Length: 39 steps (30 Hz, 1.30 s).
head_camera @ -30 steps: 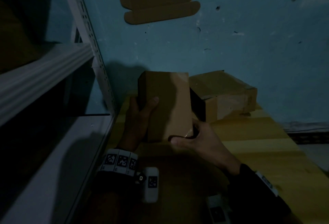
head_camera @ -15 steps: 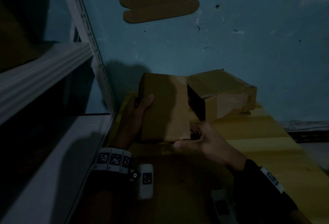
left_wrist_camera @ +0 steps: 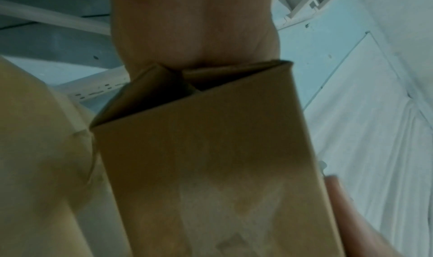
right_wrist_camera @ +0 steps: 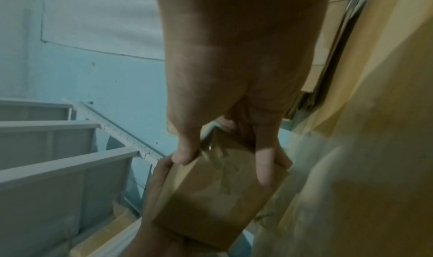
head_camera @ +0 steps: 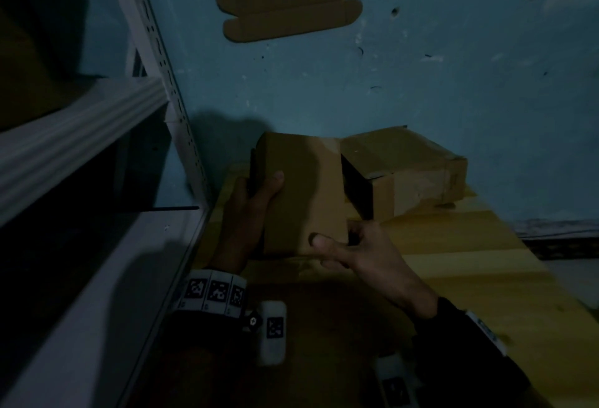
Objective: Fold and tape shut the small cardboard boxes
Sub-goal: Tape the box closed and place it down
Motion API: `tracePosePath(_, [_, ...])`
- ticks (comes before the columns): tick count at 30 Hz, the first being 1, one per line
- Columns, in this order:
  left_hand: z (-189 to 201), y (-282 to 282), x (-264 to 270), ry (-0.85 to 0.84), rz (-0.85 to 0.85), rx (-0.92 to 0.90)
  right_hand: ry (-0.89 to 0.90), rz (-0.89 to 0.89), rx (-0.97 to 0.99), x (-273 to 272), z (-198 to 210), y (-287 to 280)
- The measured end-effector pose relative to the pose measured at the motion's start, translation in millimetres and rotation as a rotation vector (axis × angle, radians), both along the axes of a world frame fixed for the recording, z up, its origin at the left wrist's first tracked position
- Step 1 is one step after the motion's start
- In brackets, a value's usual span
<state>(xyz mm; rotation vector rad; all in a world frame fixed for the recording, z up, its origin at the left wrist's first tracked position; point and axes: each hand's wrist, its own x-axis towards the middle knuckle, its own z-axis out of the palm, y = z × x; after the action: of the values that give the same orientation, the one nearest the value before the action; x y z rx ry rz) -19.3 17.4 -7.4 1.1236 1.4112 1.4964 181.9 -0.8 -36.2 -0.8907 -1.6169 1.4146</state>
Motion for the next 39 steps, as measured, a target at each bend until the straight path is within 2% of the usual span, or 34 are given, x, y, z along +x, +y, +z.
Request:
tracePosePath(5, [3, 0, -1, -0.019, -0.013, -0.017, 0.067, 0.052, -0.075, 2, -2, 5])
tracePosePath(14, [4, 0, -4, -0.024, -0.056, -0.037, 0.001, 0.146, -0.024, 13, -4, 8])
tracePosePath(22, [6, -3, -5, -0.068, -0.087, -0.040, -0.189, 0.150, 0.084, 20, 0, 6])
tracePosePath(25, [9, -5, -5, -0.074, -0.069, -0.011, -0.140, 0.157, 0.107, 17, 1, 3])
tracePosePath(30, [9, -2, -2, -0.050, -0.033, 0.043, 0.017, 0.100, 0.020, 7, 1, 1])
tracePosePath(33, [5, 1, 0, -0.044, 0.004, 0.055, 0.039, 0.040, 0.048, 2, -3, 5])
tracePosePath(39, [5, 2, -3, -0.036, 0.020, 0.026, 0.003, 0.089, 0.017, 6, -3, 11])
